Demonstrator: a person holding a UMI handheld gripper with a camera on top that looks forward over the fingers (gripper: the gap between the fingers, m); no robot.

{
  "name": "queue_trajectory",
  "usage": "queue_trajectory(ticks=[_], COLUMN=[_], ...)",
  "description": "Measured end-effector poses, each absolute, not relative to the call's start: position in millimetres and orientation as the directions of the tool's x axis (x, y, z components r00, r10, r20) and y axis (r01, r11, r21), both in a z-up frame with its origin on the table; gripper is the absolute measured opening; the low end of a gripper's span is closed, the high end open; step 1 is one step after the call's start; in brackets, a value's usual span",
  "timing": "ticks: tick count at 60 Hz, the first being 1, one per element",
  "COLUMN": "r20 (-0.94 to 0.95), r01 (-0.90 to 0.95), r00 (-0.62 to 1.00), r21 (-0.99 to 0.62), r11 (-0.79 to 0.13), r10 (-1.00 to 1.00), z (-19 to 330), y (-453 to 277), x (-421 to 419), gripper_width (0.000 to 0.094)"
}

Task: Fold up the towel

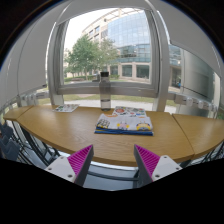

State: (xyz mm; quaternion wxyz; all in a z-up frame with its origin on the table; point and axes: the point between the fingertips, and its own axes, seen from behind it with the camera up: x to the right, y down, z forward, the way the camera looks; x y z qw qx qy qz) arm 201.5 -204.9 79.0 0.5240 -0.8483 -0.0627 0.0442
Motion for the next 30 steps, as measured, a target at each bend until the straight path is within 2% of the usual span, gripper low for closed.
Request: queue_trajectory(ticks=[7, 11, 16, 25, 30], r20=[-0.023, -0.019, -0.009, 0.035, 0.051], r01=[0.040, 0.038, 0.036, 0.042, 0.038], r00=[0.992, 0.993, 0.996, 0.999, 0.999], r21=[-0.883, -0.878, -0.868, -0.846, -0.820], r11=[-0.468, -0.477, -0.495, -0.531, -0.571], r10=[0.128, 0.115, 0.088, 0.022, -0.007], z=[76.7, 66.0, 58.0, 42.4, 25.5], y=[-191.0, -122.9, -73.9, -6.3, 18.7], x=[198.7, 154.1, 130.7, 116.6, 113.6], gripper_width=[0.0819, 0.0818, 0.0810, 0.0694, 0.0593])
